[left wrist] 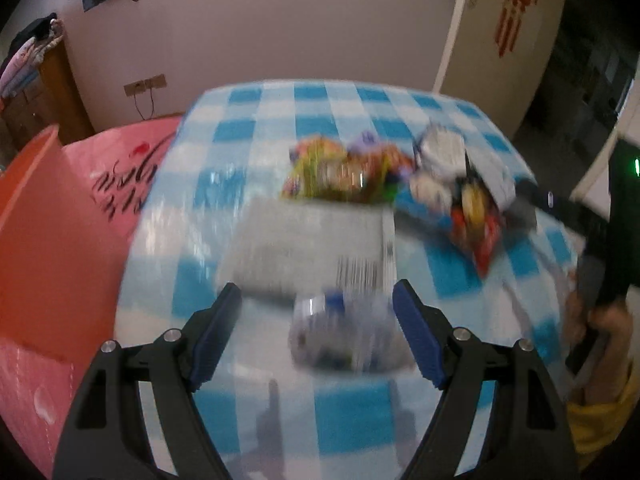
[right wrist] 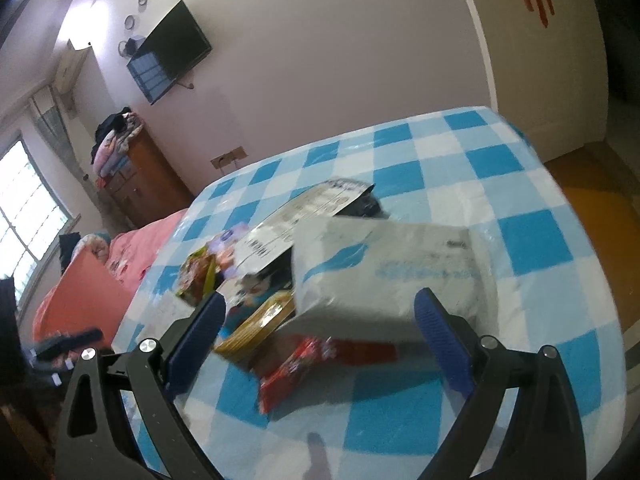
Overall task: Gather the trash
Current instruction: 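Reach the left tool to the Magicday bottle while the right tool reaches the gold snack bag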
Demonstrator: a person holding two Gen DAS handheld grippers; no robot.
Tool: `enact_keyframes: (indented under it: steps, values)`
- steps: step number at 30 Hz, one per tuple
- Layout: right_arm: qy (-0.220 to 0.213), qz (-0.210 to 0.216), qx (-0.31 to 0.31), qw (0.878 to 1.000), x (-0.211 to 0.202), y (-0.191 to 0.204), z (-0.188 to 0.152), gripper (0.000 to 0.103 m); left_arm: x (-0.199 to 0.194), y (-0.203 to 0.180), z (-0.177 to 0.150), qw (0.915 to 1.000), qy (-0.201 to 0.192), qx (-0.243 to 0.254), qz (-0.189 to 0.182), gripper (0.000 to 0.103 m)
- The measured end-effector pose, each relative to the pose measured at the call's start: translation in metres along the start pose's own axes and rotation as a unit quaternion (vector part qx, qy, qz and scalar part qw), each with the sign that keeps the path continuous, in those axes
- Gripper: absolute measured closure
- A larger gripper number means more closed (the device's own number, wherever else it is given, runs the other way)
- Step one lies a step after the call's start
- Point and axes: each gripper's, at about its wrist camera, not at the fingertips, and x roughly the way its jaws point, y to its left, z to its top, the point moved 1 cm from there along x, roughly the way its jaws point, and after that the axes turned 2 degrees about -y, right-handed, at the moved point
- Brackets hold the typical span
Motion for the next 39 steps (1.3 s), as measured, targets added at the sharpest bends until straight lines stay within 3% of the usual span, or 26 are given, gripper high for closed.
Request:
enact_keyframes:
  steps: [5,13,18,25,34,35,39]
  values:
    - [0.017,0.008,0.011,1.000,-0.003,0.002,-0.020,0.009,0.005,-0.005,-0.031,0.9998,0.002,0.020,-0.005,0.024]
    - [0.059,0.022,0.034,0.997,0.007,0.006,-0.046,0.009,0.018,-0.006,-0.038,0.9991,-0.002,0.026,-0.034,0.024]
    - [0.054,0.027,0.043,0.997,0.012,0.008,-0.042,0.009,0.023,0.002,-0.036,0.9960,0.009,-0.025,-0.085,0.024]
    - [0.055,0.026,0.061,0.996,0.029,0.020,-0.036,0.009,0.035,0.006,-0.043,0.9872,0.043,-0.087,-0.127,0.024]
    - [0.037,-0.007,0.082,0.996,0.049,0.027,-0.022,0.009,0.048,-0.002,-0.022,0.9847,0.040,-0.111,-0.128,0.024]
    - [0.035,-0.016,0.076,0.996,0.050,0.028,-0.021,0.010,0.049,-0.003,-0.019,0.9848,0.039,-0.110,-0.128,0.024]
    - [0.027,-0.048,0.054,0.997,0.050,0.028,-0.022,0.029,0.050,-0.007,-0.011,0.9833,0.036,-0.120,-0.132,0.024]
